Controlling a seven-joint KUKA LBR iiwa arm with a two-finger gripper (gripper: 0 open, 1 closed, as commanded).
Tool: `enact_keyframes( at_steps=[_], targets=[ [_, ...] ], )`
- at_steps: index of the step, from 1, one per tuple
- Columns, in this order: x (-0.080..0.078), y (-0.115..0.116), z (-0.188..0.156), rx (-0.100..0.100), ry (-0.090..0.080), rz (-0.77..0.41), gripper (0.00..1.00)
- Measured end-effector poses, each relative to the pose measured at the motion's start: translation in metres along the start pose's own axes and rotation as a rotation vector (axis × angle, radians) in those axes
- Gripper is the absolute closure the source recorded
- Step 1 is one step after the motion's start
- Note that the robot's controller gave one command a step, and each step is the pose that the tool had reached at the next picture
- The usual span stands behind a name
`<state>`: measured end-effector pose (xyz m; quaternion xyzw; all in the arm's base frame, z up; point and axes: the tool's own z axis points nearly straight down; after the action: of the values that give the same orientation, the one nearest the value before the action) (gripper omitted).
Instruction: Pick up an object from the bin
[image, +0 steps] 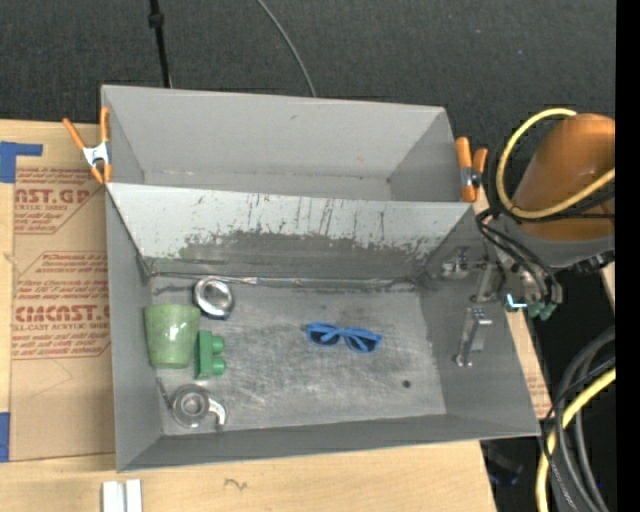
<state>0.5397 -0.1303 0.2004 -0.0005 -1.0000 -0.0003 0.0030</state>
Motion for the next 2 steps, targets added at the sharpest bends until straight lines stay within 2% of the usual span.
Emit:
enact_keyframes(
  at_steps=[1, 2],
  targets=[
    [-0.032, 0.075, 0.133, 0.0, -0.013, -0.103, 0.0],
    [-0.03, 0.112, 0.1, -0.002, -0.01, 0.037, 0.0]
  ],
)
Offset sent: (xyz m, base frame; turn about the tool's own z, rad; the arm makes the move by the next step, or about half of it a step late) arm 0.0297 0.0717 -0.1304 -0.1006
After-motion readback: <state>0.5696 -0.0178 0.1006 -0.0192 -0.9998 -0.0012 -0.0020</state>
